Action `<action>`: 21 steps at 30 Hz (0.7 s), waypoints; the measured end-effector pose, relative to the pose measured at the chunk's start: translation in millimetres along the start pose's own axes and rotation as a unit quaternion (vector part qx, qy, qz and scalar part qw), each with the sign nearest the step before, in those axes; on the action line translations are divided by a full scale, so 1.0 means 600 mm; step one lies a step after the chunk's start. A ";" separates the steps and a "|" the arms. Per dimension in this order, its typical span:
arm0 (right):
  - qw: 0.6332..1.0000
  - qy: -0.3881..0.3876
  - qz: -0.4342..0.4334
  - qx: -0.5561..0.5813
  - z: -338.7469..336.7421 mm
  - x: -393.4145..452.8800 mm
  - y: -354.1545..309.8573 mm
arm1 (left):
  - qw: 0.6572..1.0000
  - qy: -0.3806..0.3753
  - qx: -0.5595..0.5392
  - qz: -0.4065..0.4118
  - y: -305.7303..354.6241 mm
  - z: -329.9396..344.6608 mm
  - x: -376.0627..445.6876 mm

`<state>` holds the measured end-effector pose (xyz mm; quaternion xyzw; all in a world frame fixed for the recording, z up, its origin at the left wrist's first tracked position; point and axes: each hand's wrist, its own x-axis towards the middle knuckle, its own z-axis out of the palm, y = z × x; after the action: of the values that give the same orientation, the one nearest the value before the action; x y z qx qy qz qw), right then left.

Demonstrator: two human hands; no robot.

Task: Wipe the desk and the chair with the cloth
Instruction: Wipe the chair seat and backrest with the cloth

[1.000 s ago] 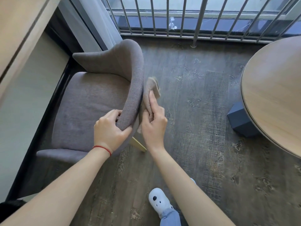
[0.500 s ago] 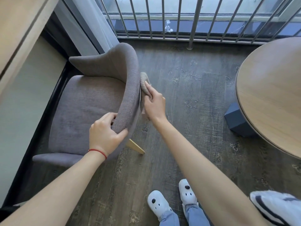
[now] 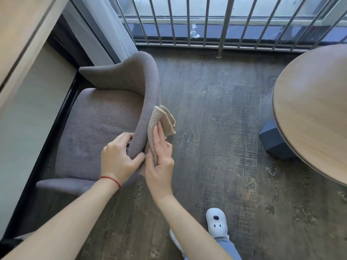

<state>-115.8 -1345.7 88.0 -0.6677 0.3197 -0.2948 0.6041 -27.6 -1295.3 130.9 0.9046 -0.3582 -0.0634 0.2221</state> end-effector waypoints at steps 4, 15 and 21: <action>0.991 -0.014 0.128 0.033 -0.018 -0.005 0.034 | 1.000 0.011 0.019 0.006 0.002 0.001 -0.004; 0.998 0.037 0.049 0.024 -0.007 -0.065 0.017 | 1.000 0.025 0.006 0.011 -0.008 0.007 -0.001; 0.997 0.038 0.041 0.047 0.007 -0.010 -0.001 | 1.000 0.026 -0.001 0.015 -0.008 0.008 -0.002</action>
<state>-116.3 -1338.4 88.0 -0.6132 0.3551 -0.3100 0.6338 -26.6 -1293.0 124.5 0.9001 -0.3662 -0.0367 0.2332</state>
